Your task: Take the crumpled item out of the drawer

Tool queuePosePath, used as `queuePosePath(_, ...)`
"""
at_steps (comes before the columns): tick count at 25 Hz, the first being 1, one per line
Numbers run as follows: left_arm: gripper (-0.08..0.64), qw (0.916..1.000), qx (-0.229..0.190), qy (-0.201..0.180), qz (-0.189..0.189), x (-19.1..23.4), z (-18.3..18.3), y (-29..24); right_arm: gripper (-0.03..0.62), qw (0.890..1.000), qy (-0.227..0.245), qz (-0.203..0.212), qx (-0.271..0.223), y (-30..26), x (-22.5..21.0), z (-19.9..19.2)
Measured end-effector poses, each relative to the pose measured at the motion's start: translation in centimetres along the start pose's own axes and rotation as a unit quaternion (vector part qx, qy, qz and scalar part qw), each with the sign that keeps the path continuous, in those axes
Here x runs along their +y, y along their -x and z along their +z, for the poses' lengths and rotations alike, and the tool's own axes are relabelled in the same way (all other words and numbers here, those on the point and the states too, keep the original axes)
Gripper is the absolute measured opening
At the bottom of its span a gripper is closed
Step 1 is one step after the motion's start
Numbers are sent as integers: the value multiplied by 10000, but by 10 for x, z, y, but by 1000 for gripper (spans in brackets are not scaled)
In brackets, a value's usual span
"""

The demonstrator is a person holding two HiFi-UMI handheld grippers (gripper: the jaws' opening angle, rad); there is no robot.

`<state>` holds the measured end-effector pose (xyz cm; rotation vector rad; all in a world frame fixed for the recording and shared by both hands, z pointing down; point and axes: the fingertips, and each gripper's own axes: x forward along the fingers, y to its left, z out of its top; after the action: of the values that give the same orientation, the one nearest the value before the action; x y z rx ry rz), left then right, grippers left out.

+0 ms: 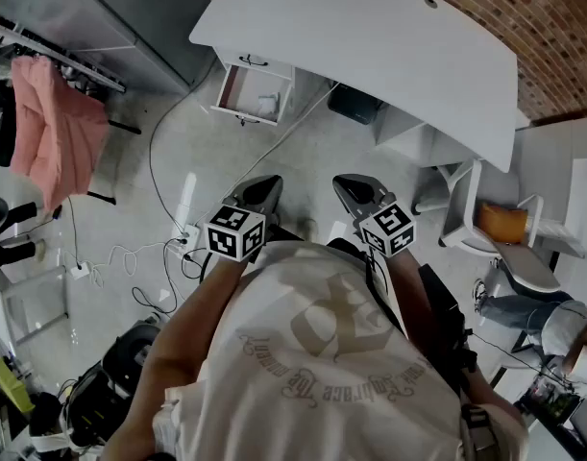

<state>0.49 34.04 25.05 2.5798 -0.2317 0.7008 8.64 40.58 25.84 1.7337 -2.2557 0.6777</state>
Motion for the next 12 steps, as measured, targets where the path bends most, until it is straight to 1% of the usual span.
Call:
queuePosePath(6,3,9999,-63,-9,133,-28,-16,5,8,9997,44,206,-93,17,7,-10)
queuePosePath(12,3,9988,-169,20,459,-26,-14,19,8,9985,169,495,-167,13,14,-4)
